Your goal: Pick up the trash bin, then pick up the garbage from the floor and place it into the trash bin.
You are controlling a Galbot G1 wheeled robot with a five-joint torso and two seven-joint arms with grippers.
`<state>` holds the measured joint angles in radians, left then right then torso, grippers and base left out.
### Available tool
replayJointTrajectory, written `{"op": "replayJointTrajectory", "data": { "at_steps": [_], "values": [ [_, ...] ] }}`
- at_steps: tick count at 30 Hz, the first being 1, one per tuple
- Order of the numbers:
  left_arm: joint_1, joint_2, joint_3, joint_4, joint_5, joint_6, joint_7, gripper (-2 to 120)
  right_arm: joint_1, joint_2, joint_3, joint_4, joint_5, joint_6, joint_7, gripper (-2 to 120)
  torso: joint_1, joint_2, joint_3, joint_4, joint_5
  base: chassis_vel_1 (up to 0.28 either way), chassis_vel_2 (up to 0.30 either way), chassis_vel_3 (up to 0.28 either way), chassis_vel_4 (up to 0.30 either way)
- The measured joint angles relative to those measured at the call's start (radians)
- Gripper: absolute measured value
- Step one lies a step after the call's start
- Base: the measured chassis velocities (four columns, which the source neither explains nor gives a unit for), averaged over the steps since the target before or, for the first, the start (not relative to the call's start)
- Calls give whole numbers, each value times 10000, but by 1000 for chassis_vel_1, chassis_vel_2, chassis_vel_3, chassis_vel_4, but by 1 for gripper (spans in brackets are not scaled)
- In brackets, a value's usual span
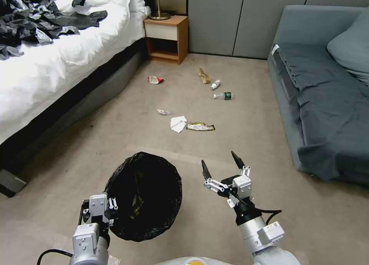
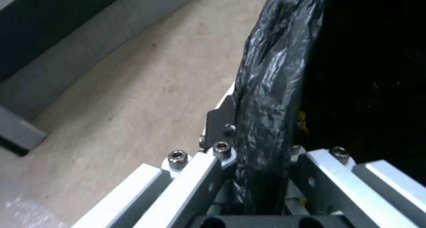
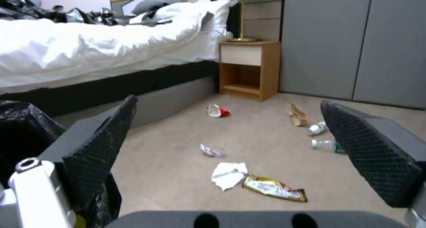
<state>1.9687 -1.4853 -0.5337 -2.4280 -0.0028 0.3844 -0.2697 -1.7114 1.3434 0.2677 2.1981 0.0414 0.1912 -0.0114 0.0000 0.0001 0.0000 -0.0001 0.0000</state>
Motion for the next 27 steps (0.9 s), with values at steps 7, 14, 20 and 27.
{"op": "replayJointTrajectory", "data": {
  "at_steps": [7, 14, 20, 27],
  "values": [
    [-25, 9, -17, -5, 8, -1, 0, 1, 5, -25, 8, -14, 4, 9, 18, 100, 0, 0, 0, 0, -3, -240, 227, 224, -215],
    [-42, 15, -22, -7, 6, 0, 18, 1, 6, -43, 1, -28, 3, 10, 34, 100, 0, 0, 0, 3, 4, -269, 280, 265, -272],
    [-50, 16, -74, -8, -22, 0, 21, 1, 10, -42, -1, -36, 1, 11, 38, 100, 0, 0, 1, 3, 1, -261, 255, 264, -267],
    [-58, 14, -91, -9, -34, 1, 24, 1, 0, -39, -3, -68, -13, 20, 49, 100, 0, 0, 0, 0, -1, -245, 245, 241, -247]
  ]
}}
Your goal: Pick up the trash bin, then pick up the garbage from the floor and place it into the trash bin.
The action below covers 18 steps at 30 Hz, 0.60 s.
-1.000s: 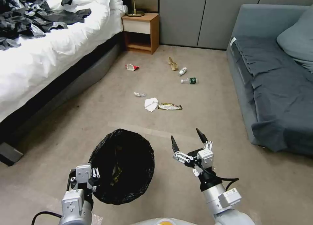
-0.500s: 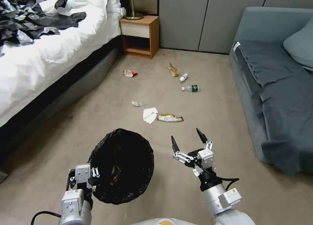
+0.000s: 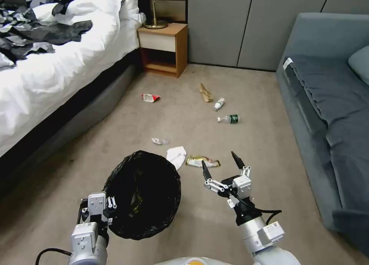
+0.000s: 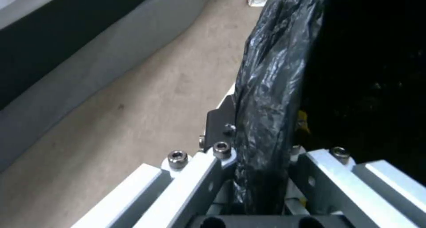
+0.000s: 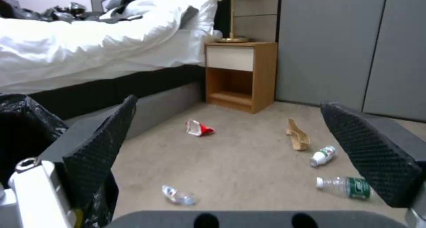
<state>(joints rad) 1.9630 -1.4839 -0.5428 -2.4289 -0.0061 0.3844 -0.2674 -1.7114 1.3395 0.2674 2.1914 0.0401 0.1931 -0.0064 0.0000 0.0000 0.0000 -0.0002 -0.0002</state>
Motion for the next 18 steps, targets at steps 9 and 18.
{"op": "replayJointTrajectory", "data": {
  "at_steps": [9, 18],
  "values": [
    [-3, -4, -14, -5, -9, 0, 5, 1, -3, 1, 13, -4, -91, 123, -54, 100, 0, 0, 0, 1, -1, -237, 226, 232, -237],
    [1, -11, -13, -12, -9, 0, 5, 1, 10, 8, 25, -48, -139, 319, -212, 100, -1, 0, -1, 1, 2, -58, 55, 54, -49]
  ]
}}
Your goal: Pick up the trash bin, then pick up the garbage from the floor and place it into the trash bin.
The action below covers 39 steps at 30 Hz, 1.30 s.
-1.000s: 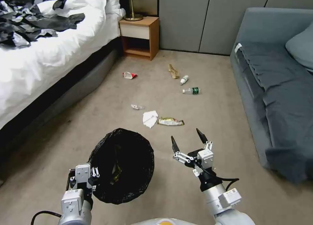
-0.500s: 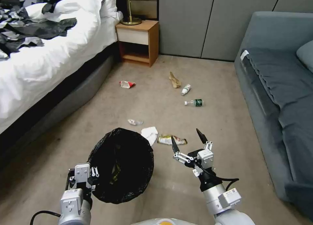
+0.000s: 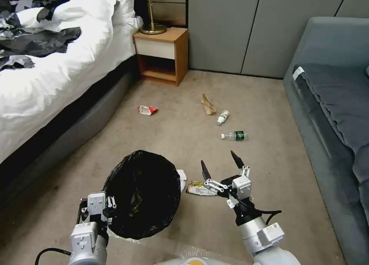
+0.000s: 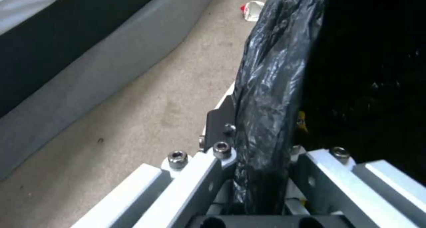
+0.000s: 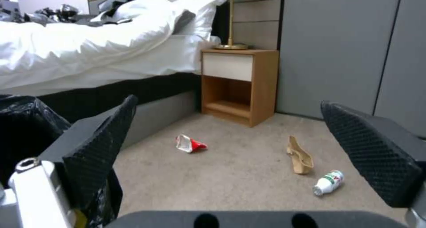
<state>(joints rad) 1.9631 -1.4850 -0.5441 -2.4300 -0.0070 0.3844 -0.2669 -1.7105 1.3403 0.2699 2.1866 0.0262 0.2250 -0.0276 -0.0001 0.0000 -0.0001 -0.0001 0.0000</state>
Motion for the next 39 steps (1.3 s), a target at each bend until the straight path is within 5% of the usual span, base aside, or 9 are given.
{"op": "replayJointTrajectory", "data": {
  "at_steps": [11, 24, 31, 39],
  "values": [
    [-135, 60, -147, -19, -14, 63, 21, 1, 671, -396, 155, -284, 31, -158, -175, 100, 0, 0, 0, 0, 1, 15, -9, -9, 9],
    [-352, 27, -147, 108, -1, 287, 15, 1, 3170, -1467, -365, -2856, 425, -2313, -965, 100, 1, 0, 1, 1, 2, 0, 0, 0, 0],
    [-434, 0, -85, 192, 101, 465, -5, 1, 4553, -2189, -686, -5439, -920, -1164, -2402, 100, 1, 0, 1, 0, 1, 0, 0, 0, 0],
    [-358, -55, -111, 219, 225, 492, -23, 1, 6115, -2028, -930, -8237, -2095, 409, -3654, 100, 1, -1, 2, 3, 1, 0, 0, 0, 0]
  ]
}}
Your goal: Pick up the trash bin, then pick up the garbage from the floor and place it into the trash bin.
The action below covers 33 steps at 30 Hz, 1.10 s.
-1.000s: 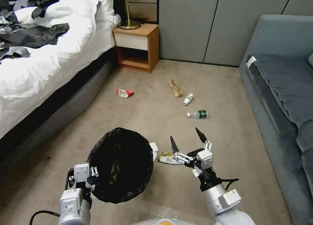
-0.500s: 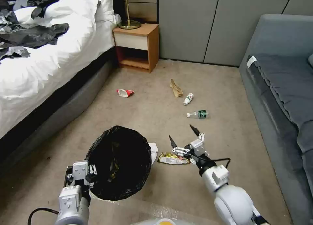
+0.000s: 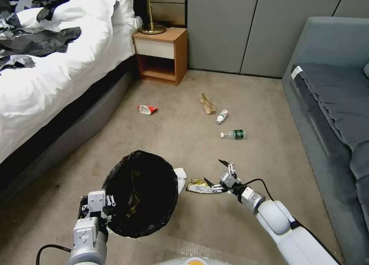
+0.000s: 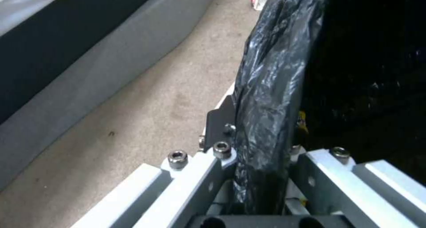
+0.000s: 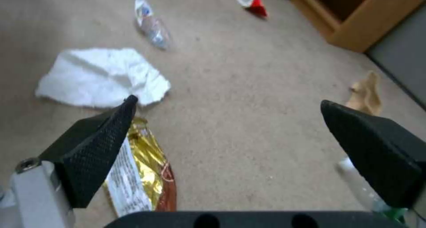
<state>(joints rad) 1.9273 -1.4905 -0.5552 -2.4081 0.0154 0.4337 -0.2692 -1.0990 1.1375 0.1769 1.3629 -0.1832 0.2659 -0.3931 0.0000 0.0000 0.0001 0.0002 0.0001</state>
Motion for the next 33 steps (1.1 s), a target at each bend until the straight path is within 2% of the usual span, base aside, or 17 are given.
{"op": "replayJointTrajectory", "data": {
  "at_steps": [3, 11, 22, 28, 31, 33],
  "values": [
    [42, -67, 41, 11, 106, 1, -3, 1, 584, 389, -18, -1242, -262, 520, -626, 100, -1, 0, 0, 0, 0, 0, 0, 0, 0],
    [47, -85, 16, 18, 131, 12, -9, 1, 1145, 878, 128, -2852, -568, 1193, -1521, 100, 0, 0, 0, -3, -2, 0, 0, 0, 0],
    [40, -87, 57, 52, 137, 13, -13, 1, 1222, 1170, 186, -3301, -618, 1366, -1669, 100, -1, 0, 0, -3, -1, 0, 0, 0, 0],
    [88, -71, 63, 59, 135, -6, -16, 1, 1518, 1584, 344, -4246, -907, 1688, -1633, 100, -1, 0, -1, -3, -5, 0, 0, 0, 0],
    [155, -79, 66, 57, 148, -32, -22, 1, 1883, 1970, 513, -5295, -1104, 1983, -1490, 100, 0, 0, -1, -1, -2, 0, 0, 0, 0],
    [163, -82, 66, 54, 157, -33, -23, 1, 1971, 2033, 546, -5524, -1117, 2030, -1467, 100, 0, 0, -1, -1, -4, 0, 0, 0, 0]
  ]
}}
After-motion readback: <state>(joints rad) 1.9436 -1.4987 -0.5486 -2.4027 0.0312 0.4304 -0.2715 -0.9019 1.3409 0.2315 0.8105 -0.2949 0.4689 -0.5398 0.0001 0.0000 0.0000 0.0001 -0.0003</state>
